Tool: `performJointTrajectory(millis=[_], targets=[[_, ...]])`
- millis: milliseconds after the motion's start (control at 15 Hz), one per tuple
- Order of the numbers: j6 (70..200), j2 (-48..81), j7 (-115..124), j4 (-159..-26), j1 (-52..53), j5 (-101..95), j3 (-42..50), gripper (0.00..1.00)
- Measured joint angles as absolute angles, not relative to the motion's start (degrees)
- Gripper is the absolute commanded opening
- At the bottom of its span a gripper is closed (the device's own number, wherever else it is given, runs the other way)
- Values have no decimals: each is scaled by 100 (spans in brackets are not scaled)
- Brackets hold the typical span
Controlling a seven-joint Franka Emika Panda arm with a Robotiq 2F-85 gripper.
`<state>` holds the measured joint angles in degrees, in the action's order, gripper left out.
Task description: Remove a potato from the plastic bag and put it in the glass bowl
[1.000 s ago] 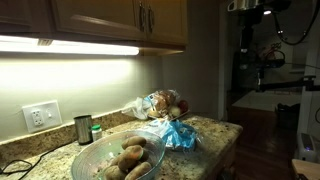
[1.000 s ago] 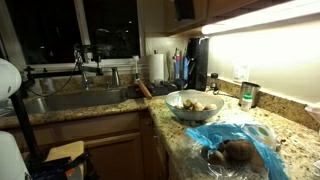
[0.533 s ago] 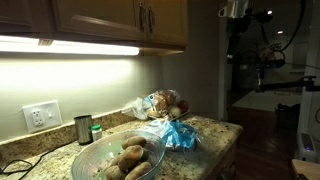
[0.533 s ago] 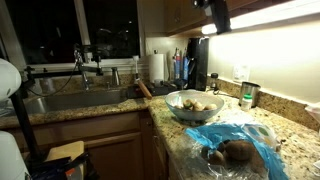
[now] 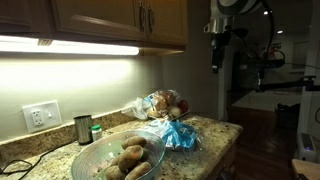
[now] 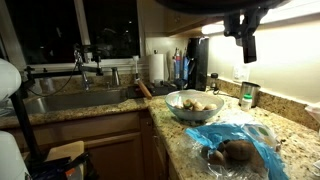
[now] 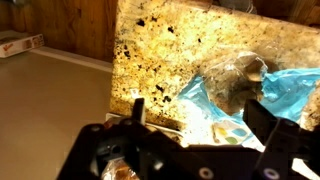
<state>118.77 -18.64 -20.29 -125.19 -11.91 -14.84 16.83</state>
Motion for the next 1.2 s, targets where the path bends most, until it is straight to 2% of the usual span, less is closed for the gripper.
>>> performJointTrajectory(millis=[867,1200], targets=[[11860,-1303,-2442,-12212,-1181,-989,1686,100],[11855,-624,-2696,-11994,-1180,-664,1722,100]])
